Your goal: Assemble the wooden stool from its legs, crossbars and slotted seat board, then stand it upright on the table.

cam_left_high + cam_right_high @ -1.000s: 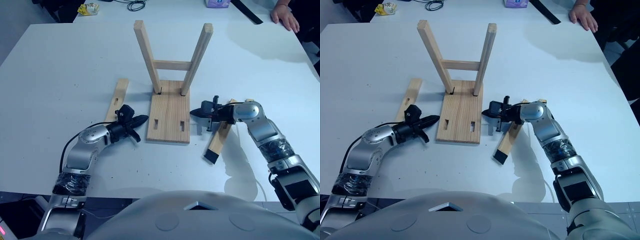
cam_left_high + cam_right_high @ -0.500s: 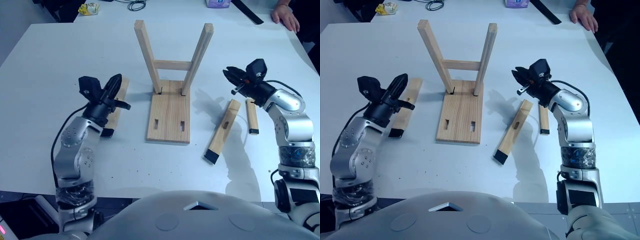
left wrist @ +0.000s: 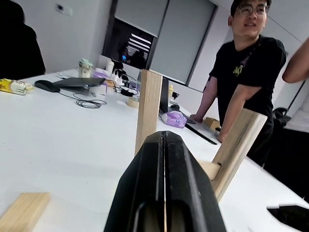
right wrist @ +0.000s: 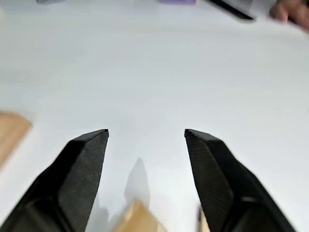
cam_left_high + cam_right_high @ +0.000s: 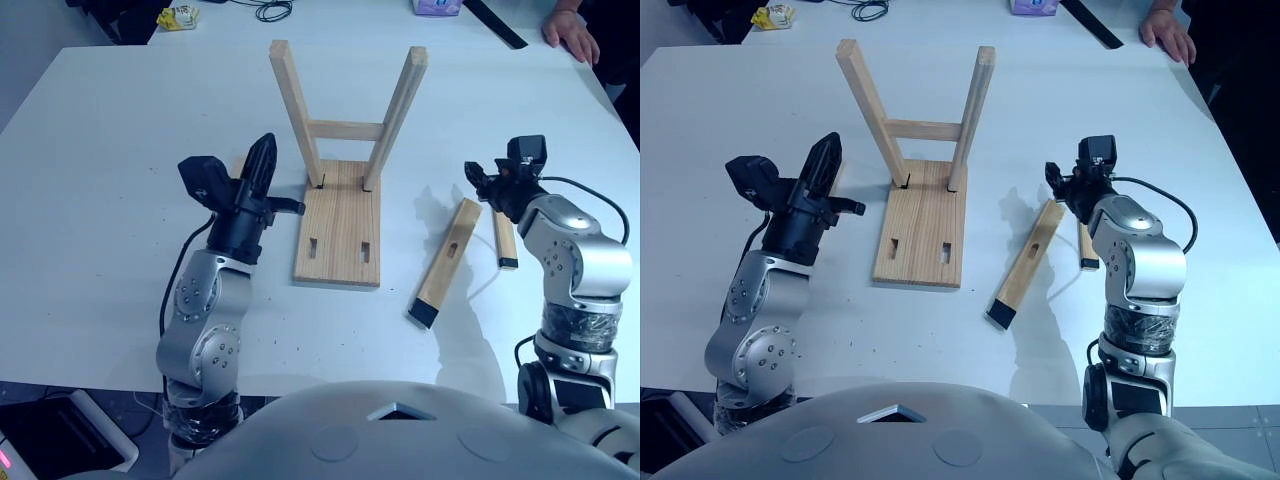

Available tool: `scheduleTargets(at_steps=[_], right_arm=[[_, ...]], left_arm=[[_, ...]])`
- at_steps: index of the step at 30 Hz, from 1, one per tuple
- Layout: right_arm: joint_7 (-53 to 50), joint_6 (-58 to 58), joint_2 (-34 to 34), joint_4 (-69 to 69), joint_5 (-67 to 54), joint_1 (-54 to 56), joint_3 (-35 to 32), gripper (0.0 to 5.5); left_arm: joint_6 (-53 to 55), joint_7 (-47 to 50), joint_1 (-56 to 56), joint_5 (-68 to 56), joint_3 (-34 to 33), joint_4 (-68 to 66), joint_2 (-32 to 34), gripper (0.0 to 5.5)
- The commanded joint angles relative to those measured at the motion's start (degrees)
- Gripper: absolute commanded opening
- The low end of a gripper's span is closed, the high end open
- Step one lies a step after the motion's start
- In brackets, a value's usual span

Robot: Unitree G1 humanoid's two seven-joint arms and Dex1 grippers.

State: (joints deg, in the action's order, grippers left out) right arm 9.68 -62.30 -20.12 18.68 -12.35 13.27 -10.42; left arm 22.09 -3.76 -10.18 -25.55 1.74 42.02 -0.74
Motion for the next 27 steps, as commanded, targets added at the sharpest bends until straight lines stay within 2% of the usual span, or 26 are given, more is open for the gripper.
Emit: scheduleTargets(at_steps=[1,8,12,19,27], right_arm=[[0.79,-6.04,-5.72,0.47,1.0,2.54,0.55,2.84],[8.14,-5.96,-16.62,-3.02,0.84,3.71,2.54,2.84],[12.54,-11.53,-21.14,-6.66,-1.07,6.99,3.5,2.84],[19.12,-19.06,-25.9,-11.06,-4.98,9.51,6.44,2.84],[22.05,-19.64,-28.51,-19.02,-5.08,15.74,12.87,2.84]], left_arm=[[-3.56,2.11,-1.68,2.92,2.46,-1.5,-2.56,0.0],[-9.11,4.08,-3.94,5.85,4.55,-3.64,-4.92,0.0],[-11.7,5.22,-4.12,6.58,5.24,-5.04,-5.33,0.0],[-16.09,7.11,-4.75,7.64,6.92,-7.65,-6.1,0.0],[-19.47,9.91,-6.7,8.45,8.56,-7.97,-6.03,0.0]])
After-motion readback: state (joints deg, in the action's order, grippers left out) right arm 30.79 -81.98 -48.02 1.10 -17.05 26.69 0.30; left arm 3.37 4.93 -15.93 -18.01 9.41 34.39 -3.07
